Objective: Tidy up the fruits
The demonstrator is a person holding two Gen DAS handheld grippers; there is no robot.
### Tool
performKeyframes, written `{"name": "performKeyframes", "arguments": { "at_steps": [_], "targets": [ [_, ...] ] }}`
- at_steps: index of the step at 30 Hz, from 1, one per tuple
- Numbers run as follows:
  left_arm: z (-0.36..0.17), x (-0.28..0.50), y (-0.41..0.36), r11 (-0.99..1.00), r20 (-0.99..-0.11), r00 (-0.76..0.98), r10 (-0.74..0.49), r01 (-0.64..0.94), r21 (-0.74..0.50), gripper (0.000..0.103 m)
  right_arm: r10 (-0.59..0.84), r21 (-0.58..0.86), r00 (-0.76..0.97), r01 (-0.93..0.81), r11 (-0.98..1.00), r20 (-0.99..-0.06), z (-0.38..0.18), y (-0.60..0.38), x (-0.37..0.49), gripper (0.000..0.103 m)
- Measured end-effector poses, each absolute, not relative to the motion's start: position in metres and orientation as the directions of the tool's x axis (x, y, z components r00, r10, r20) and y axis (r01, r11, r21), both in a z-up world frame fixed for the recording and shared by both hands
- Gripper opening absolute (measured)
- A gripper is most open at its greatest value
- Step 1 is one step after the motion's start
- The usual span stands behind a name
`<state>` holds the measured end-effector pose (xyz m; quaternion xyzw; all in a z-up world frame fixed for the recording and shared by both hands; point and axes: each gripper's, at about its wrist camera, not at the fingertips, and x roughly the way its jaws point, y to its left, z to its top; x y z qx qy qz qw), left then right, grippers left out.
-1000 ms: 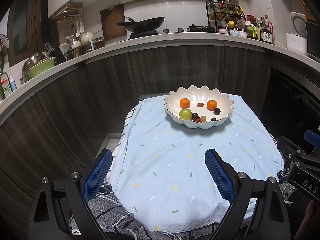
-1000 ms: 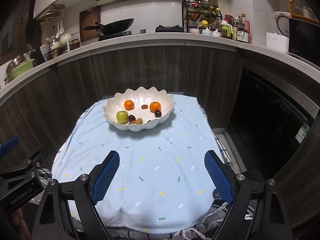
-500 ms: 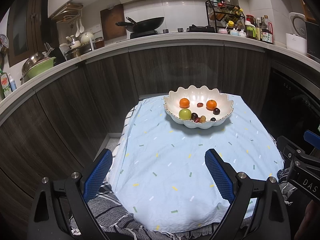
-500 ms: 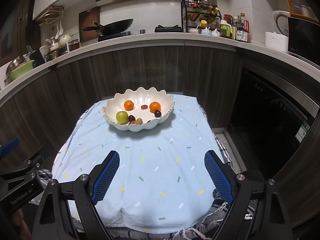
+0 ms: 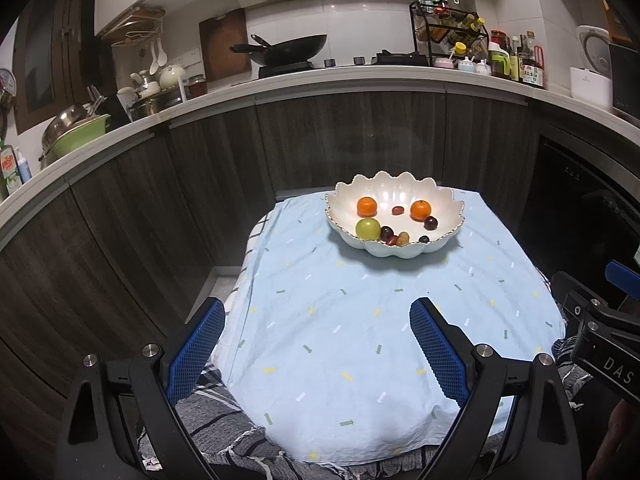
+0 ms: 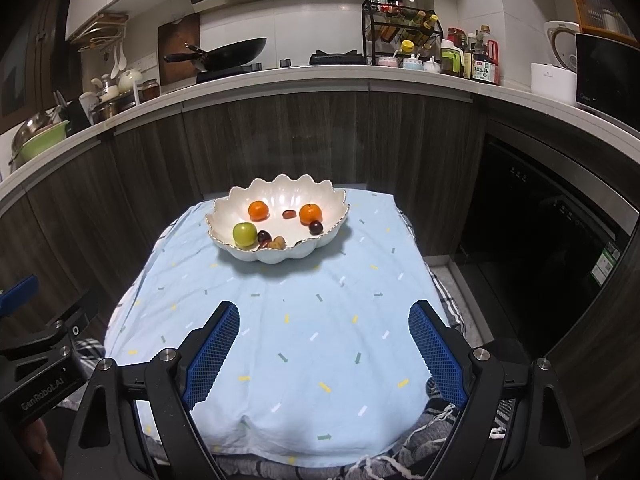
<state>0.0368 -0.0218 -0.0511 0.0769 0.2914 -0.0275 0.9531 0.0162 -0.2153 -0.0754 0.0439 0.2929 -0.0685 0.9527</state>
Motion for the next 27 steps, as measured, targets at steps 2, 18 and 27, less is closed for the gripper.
{"name": "performKeyframes", "arguments": {
  "at_steps": [2, 18, 27],
  "targets": [
    [-0.0502, 0.0361, -0.0216, 0.987, -0.561, 0.828, -0.012, 0.101, 0.128, 0.095, -0.104, 0.047, 0.819, 0.157, 0.986, -0.564, -0.0759, -0.2154, 0.0167, 0.088],
    [-0.0491, 0.0364, -0.0223, 0.988, -0.559, 0.829, -0.017, 0.102, 0.120, 0.095, -0.107, 0.048, 0.822, 0.161, 0.986, -0.559, -0.0739, -0.2145, 0.0152, 0.088],
    [-0.0513, 0.0372, -0.0237, 0.987, -0.571, 0.820, -0.027, 0.114, 0.117, 0.095, -0.107, 0.049, 0.821, 0.162, 0.986, -0.561, -0.0737, -0.2152, 0.0154, 0.088]
  ]
}}
